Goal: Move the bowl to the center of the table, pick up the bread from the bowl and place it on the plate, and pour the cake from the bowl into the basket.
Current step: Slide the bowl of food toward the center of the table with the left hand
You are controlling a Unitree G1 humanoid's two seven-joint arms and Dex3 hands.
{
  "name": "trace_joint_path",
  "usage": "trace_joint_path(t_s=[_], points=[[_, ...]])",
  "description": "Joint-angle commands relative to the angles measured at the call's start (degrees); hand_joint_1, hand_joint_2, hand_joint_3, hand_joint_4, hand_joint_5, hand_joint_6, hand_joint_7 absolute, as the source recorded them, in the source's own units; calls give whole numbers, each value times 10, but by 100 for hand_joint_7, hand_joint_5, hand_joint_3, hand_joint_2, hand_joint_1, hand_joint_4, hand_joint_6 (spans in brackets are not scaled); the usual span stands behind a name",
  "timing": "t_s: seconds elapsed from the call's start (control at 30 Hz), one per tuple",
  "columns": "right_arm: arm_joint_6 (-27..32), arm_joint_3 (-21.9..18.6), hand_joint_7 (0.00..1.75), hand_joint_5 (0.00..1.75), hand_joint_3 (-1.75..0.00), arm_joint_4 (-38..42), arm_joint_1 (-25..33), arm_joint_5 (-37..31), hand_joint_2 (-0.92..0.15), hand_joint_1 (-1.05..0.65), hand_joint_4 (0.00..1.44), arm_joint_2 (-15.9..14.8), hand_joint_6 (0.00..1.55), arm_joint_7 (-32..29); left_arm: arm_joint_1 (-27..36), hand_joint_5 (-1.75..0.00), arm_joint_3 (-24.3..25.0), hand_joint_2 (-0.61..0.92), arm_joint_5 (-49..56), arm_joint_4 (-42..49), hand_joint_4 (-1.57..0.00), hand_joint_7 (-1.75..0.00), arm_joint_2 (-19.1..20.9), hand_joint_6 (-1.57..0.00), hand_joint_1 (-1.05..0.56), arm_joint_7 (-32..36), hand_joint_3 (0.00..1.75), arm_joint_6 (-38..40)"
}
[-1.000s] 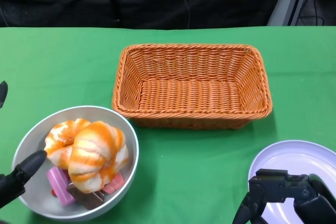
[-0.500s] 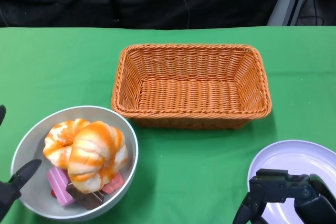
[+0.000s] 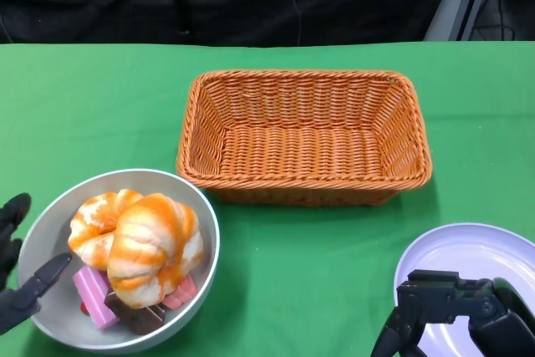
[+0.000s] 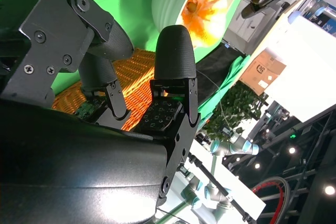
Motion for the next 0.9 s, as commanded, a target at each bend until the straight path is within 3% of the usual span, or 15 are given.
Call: trace_joint_path(t_s=[0.03,0.33,0.9], points=[[-5,-3,120,153,-149,-6,3,5,-19,5,90,-6,93,-1,-12,0,14,92,-38,11,-1,-1,22,-4,-76,-24,31,33],[-7,-3,120,154,-151,-5,4,7,-19,5,89,-6,92,-1,-39,-2,13,92,-114,33,-4,-2,38,-8,-68,-49,32,100],[1,-2,121,154,-149,-15,10,7,-20,7,88,-5,91,2,-21,-3,-30,92,-130,-9,-3,-1,47,-9,-71,-51,29,117]])
